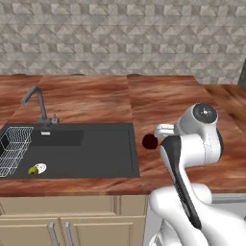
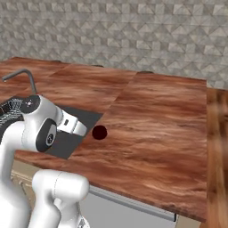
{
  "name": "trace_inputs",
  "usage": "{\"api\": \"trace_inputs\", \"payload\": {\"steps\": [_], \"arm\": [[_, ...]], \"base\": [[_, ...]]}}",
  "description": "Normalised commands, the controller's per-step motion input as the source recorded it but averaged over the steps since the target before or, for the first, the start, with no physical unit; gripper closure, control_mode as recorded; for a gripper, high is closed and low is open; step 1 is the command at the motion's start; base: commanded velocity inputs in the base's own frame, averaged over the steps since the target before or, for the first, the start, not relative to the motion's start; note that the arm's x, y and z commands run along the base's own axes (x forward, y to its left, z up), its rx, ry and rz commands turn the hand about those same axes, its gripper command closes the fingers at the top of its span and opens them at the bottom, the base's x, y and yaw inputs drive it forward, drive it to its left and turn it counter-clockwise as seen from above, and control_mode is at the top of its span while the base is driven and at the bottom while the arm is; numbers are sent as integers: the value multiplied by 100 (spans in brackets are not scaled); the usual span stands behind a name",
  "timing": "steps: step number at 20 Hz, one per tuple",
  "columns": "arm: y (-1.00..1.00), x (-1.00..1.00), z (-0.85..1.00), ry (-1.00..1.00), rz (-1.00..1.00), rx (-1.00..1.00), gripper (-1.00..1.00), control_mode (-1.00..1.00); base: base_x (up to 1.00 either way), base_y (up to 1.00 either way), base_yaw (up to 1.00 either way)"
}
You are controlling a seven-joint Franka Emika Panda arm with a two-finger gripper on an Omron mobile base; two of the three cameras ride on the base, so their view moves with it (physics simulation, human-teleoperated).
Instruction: Clear the mugs and bowl far away from the sink.
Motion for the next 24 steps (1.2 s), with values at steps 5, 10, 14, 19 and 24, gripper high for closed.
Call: {"api": "trace_inputs", "payload": {"steps": [5,10,14,19,24], "arm": [[0,0,0,0,0,0,-100,100],[-22,84,-38,18,21,0,-100,-100],[-51,72,-26,25,23,0,-100,-100],[-16,77,-27,30,2,0,-100,-100],[0,96,-53,27,0,-3,-100,-100]], "base": [[59,-45,19],[0,0,0],[0,0,0],[0,0,0],[0,0,0]]}}
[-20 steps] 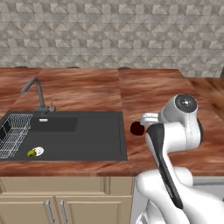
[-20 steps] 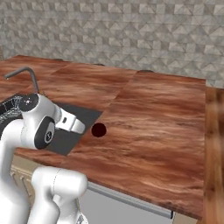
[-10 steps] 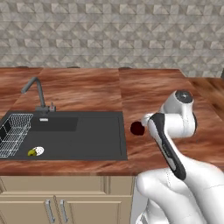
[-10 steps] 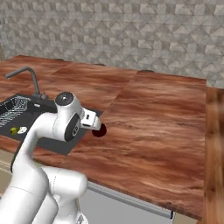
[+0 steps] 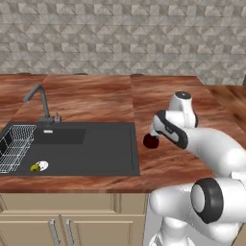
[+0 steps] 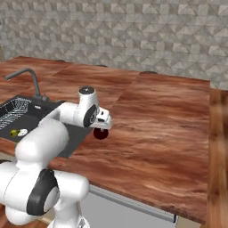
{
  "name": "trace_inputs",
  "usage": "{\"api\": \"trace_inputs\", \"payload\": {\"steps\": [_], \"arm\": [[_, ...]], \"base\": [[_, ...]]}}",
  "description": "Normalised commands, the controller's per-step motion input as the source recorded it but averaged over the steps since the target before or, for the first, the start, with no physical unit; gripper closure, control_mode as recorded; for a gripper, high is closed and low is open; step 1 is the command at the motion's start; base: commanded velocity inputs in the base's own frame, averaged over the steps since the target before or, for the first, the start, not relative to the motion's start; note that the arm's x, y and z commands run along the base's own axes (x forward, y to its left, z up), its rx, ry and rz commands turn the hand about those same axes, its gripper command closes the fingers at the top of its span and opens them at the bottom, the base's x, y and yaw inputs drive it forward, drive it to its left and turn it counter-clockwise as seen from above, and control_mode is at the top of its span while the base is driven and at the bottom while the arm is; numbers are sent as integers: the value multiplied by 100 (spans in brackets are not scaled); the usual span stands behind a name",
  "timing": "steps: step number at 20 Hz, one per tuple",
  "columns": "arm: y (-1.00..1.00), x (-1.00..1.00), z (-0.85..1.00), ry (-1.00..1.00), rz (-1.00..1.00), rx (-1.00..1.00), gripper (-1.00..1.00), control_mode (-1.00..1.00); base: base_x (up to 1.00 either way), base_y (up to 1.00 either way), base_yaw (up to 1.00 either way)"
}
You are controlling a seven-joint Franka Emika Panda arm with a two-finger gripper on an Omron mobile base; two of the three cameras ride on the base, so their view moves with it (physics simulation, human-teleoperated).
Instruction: Clear the mugs and bowl far away from the sink.
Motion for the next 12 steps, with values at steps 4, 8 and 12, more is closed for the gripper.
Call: {"api": "trace_inputs", "payload": {"steps": [4,8,12], "arm": [[1,85,-71,20,3,-1,-100,-100],[0,56,-76,12,8,0,-100,-100],[0,52,-56,4,10,0,-100,-100]], "base": [[0,0,0],[0,0,0],[0,0,0]]}}
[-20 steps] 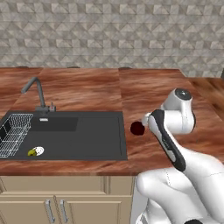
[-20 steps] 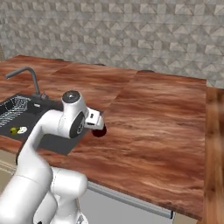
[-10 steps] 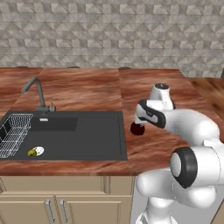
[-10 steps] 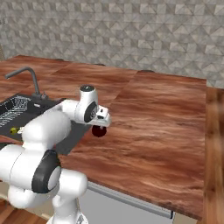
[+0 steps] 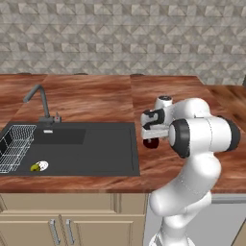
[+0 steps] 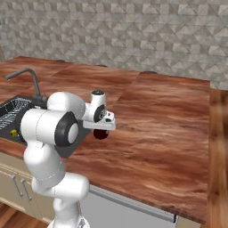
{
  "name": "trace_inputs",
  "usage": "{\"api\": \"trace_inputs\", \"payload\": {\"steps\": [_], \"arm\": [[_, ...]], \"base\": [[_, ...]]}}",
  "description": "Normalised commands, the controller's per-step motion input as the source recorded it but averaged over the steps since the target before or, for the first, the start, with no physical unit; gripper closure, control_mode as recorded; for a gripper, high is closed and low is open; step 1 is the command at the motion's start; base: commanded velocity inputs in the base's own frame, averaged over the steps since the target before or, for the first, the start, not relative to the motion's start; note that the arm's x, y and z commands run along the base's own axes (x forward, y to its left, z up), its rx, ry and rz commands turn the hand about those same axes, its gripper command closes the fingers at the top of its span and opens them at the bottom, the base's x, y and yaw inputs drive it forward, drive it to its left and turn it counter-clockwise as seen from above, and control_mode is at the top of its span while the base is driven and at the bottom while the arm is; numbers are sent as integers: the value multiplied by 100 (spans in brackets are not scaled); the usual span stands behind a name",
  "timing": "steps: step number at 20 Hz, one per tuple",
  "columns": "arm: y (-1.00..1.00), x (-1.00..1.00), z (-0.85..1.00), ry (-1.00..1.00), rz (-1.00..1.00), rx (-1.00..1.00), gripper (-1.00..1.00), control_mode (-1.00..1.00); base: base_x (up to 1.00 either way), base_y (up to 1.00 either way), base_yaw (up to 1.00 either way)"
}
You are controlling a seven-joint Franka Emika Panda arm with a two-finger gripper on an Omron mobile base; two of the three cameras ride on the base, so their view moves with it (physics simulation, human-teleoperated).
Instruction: Clear the mugs and bowl far away from the sink.
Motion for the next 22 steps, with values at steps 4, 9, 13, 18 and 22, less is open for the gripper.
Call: {"api": "trace_inputs", "payload": {"steps": [4,9,13,18,22], "arm": [[0,28,-58,1,10,0,-100,-100],[0,7,-38,-1,7,0,-100,-100],[0,0,-19,-1,4,0,-100,-100],[0,0,-1,0,2,0,100,-100],[0,0,6,1,0,0,100,-100]], "base": [[0,0,0],[0,0,0],[0,0,0],[0,0,0],[0,0,0]]}}
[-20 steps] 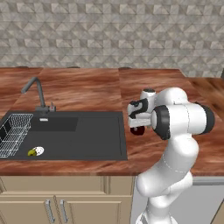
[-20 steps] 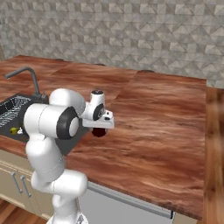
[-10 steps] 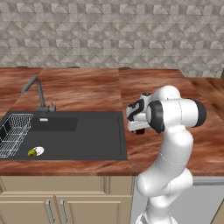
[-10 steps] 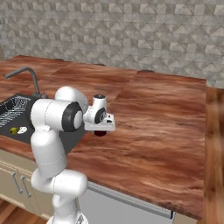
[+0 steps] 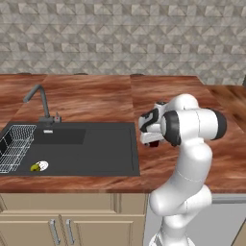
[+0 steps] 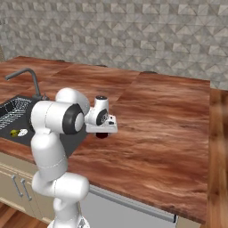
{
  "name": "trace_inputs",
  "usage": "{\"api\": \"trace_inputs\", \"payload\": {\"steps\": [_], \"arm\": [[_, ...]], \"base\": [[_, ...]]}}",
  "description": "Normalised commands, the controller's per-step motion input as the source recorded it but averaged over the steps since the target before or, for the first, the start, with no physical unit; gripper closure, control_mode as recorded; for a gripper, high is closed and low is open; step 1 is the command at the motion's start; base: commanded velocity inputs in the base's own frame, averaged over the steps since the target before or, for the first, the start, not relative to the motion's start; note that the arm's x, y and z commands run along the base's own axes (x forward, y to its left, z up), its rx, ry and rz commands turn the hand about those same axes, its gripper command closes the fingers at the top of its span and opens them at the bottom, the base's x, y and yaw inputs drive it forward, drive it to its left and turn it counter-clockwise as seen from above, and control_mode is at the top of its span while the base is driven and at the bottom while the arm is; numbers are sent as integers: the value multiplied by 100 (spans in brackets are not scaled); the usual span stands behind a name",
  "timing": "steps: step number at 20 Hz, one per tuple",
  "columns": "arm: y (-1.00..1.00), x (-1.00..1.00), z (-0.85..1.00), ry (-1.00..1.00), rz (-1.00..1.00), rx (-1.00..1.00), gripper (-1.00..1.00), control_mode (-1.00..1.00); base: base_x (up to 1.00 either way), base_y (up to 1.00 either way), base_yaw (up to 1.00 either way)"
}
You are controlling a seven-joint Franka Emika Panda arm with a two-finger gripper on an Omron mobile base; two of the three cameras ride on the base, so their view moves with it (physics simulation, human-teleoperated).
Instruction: Clear the mugs and bowl far away from the sink.
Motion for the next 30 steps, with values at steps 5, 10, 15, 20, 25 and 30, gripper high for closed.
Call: {"api": "trace_inputs", "payload": {"steps": [5,10,15,20,25,30], "arm": [[-3,-8,33,0,0,1,100,-100],[1,-40,78,-5,0,0,100,-100],[9,-99,100,-40,3,0,100,-100],[0,-95,89,-83,2,1,100,-100],[0,-33,13,-48,0,0,100,-100],[4,-56,0,-5,10,0,100,-100]], "base": [[0,0,0],[0,0,0],[0,0,0],[0,0,0],[0,0,0],[0,0,0]]}}
